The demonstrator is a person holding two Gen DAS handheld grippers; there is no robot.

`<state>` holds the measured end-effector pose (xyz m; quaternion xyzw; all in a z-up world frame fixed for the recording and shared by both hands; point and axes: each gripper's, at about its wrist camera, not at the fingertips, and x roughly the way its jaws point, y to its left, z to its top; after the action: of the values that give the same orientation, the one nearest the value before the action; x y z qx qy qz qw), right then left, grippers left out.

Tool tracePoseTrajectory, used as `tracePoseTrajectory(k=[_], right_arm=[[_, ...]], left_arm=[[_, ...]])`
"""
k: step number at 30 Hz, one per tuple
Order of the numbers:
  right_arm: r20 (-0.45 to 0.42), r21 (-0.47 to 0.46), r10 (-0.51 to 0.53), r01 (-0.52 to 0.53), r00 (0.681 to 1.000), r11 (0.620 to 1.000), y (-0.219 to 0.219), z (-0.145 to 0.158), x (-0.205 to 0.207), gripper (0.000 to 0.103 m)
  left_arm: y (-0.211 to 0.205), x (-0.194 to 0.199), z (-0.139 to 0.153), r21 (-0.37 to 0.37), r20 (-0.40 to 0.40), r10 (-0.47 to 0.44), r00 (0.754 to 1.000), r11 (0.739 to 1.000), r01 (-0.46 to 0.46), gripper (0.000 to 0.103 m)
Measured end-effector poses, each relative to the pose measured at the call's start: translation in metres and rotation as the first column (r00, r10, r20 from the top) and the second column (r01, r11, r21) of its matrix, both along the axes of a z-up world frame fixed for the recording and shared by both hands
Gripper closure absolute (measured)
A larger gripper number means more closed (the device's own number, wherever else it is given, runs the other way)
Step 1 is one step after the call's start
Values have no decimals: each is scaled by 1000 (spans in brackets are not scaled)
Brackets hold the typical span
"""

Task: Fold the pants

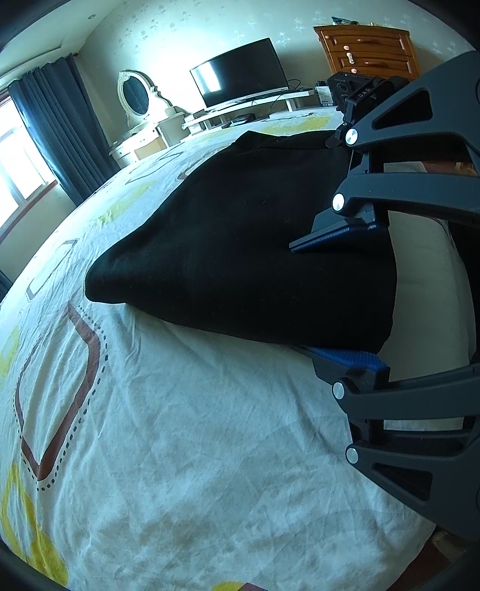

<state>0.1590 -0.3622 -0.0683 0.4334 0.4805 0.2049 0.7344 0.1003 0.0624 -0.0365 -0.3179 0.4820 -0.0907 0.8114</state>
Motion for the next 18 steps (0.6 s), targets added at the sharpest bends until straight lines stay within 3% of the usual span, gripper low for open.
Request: tracePoseTrajectory(k=[18], right_arm=[[-11,-3,13,-13,1000,1000,-1,0,-6,63]], left_arm=[[3,-2,0,-1,-16,-8,1000,1000,8,58]])
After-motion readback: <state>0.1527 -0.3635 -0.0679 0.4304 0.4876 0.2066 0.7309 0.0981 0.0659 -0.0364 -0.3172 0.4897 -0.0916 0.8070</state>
